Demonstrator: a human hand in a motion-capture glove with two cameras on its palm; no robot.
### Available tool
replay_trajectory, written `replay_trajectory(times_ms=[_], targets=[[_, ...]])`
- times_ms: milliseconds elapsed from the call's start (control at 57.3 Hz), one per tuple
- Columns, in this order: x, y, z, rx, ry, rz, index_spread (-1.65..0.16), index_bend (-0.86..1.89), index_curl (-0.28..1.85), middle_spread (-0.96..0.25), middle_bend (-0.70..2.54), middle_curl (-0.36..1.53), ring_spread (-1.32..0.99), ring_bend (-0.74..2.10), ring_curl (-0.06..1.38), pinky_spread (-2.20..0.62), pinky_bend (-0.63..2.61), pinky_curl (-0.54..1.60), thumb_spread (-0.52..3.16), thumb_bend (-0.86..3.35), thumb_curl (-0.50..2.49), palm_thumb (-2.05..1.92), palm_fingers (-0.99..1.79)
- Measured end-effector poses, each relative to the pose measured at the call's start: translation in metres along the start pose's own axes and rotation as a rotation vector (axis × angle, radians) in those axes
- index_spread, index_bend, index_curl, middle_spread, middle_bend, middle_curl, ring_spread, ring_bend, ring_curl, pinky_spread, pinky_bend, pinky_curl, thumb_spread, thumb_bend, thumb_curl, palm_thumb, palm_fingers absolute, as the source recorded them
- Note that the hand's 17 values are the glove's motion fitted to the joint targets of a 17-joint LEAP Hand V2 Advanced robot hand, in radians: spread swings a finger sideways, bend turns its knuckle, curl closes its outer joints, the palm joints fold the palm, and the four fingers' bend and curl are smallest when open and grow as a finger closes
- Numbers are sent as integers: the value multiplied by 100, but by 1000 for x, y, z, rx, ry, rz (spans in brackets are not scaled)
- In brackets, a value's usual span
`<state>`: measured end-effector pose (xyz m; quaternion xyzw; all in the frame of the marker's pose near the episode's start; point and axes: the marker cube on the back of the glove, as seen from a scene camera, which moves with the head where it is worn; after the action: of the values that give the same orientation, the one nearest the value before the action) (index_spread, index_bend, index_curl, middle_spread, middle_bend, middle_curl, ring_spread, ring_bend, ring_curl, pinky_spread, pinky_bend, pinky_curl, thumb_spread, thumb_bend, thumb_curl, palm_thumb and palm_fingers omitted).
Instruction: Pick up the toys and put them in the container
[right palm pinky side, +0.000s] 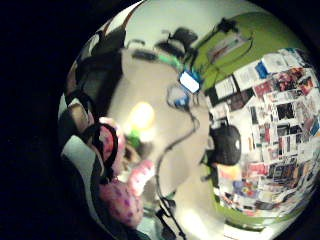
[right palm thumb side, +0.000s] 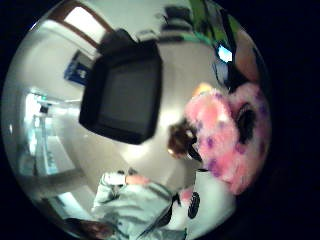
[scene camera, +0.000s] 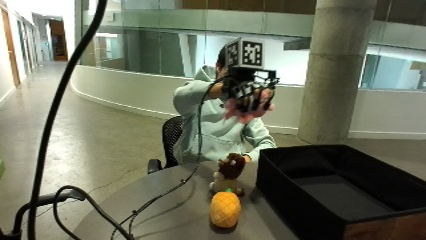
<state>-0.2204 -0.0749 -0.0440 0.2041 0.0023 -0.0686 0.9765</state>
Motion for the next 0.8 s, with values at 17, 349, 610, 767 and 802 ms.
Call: replay_trajectory(times_ms=[17,349,610,767,802], targets=[[-11,3,-5,43,-38,-44,-38,37,45,-33,82,38,-38,124,58,-44,108,48,59,18,86,73,101],[-147,-46,-4,109,-421,-238,-34,5,49,-25,39,36,-31,114,59,-38,134,55,81,5,87,49,-1],[-126,-42,11,34,-365,-237,-28,9,37,0,11,28,-3,23,29,-4,102,41,121,-4,57,12,-38],[-49,-42,19,6,-339,-157,-27,8,31,2,12,26,0,17,27,1,92,36,129,-4,46,-1,-30],[-33,-41,22,3,-304,-140,-26,8,29,2,13,26,0,17,27,2,90,36,130,-3,44,-3,-29]])
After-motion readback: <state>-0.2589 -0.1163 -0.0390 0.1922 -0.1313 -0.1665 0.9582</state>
